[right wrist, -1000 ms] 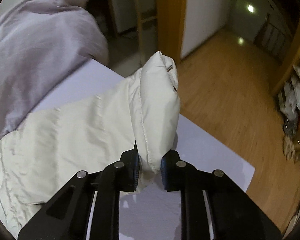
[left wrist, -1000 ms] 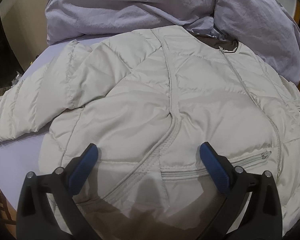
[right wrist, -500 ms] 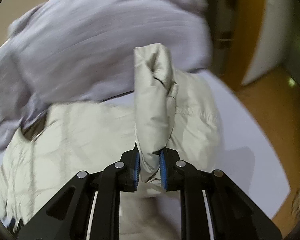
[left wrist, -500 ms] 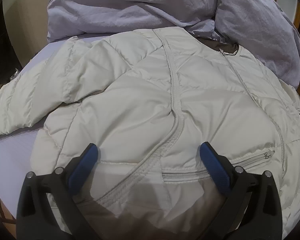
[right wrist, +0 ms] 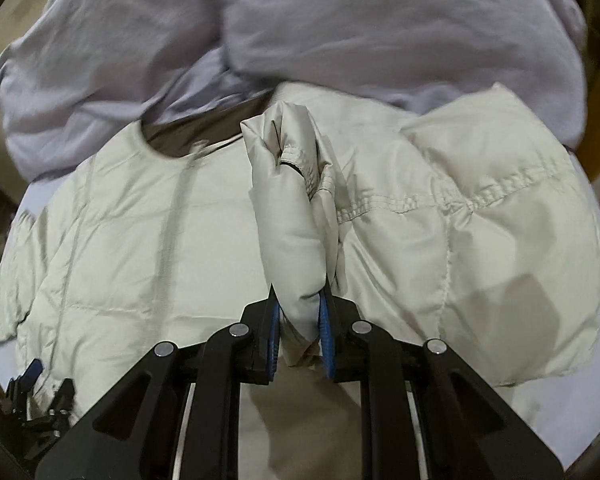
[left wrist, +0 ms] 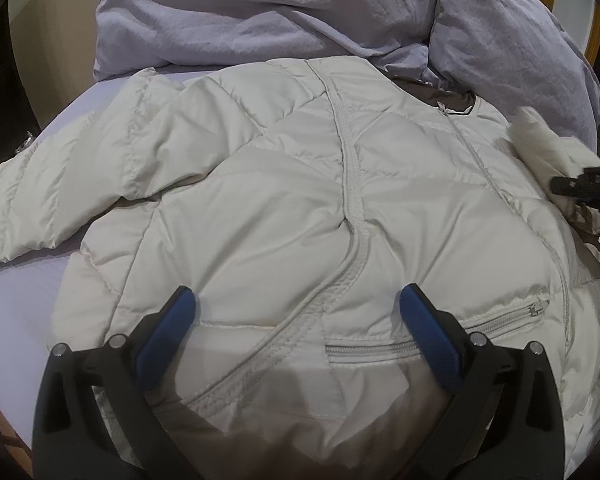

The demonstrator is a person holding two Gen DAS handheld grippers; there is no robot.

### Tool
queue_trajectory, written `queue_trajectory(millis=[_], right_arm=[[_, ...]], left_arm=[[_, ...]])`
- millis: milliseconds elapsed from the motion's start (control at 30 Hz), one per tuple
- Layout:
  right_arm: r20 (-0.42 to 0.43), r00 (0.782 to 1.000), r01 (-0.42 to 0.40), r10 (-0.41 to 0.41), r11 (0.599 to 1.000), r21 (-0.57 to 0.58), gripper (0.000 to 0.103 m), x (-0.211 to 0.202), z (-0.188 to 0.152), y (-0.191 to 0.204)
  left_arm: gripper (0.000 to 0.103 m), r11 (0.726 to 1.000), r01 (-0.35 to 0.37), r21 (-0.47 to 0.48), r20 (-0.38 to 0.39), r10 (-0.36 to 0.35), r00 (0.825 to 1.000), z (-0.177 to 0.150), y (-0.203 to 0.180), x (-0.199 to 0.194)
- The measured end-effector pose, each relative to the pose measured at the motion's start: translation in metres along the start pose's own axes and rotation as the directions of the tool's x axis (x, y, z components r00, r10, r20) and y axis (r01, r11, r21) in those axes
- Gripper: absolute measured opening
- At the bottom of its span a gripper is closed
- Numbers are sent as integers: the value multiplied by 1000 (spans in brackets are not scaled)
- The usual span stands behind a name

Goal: Fold large clothes
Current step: 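Carry the sleeve across the jacket body with the right tool and release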

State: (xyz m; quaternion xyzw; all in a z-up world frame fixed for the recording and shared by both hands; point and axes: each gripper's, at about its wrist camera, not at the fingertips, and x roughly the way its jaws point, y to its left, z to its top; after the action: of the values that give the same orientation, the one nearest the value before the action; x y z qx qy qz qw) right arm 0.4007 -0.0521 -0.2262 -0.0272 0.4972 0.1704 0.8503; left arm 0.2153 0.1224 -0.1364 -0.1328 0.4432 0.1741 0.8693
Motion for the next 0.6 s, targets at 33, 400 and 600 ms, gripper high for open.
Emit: queue_trajectory(millis=[33,400,600], right_arm=[[0,1000,-13,13,1000,-4,17,2,-1,7],[-37,987,-158,157,987,-18,18,16,-1,79],[-71,983,-174,168,981,-91,34,22,-6,92]], left_arm=[[101,1000,1,0,1,-1,1000,0,0,0],[101,1000,2,-1,2,-2,1000,0,0,0],[101,1000,4,-2,-2,-4,1000,0,0,0]])
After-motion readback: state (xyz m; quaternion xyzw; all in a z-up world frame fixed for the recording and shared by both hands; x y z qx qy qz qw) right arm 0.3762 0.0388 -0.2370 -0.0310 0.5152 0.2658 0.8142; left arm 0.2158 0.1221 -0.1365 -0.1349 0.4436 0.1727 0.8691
